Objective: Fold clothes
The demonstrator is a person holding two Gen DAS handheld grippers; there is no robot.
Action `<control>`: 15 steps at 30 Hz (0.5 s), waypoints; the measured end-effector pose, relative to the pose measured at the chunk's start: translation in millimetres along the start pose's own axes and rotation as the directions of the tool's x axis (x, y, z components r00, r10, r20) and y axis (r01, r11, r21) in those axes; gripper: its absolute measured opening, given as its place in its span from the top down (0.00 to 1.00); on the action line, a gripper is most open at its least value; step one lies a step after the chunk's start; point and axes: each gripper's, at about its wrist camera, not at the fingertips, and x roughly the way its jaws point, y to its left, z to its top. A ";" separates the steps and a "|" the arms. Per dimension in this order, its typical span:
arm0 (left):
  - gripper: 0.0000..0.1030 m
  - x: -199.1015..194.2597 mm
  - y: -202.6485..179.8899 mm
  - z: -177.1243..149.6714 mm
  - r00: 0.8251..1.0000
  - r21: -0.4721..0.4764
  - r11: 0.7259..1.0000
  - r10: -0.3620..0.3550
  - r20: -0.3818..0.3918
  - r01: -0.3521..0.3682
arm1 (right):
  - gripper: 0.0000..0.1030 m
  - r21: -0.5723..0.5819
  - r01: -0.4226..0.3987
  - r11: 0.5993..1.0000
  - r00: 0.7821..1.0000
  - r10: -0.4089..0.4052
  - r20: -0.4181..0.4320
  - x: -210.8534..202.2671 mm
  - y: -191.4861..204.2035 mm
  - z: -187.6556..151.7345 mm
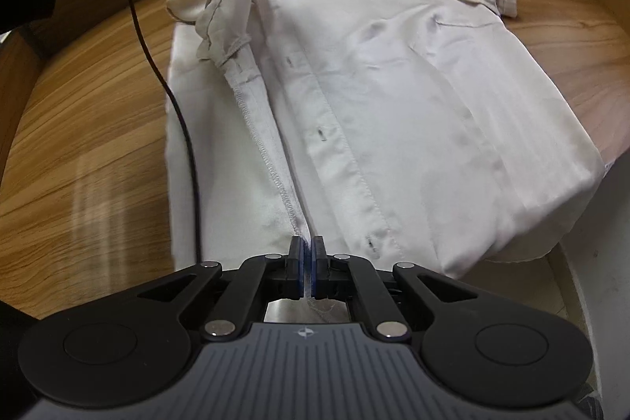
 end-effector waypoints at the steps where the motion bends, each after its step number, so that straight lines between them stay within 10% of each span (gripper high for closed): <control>1: 0.95 3.0 -2.8 0.6 1.000 0.010 1.000 0.005 -0.006 -0.005 | 0.94 0.001 0.013 1.000 1.000 -0.013 0.000 0.2 -1.8 -0.6; 15: 0.66 3.8 -21.6 23.0 0.996 0.042 0.998 -0.046 -0.076 0.050 | 0.77 0.084 0.155 0.984 0.987 -0.158 0.023 -40.4 -59.3 -19.4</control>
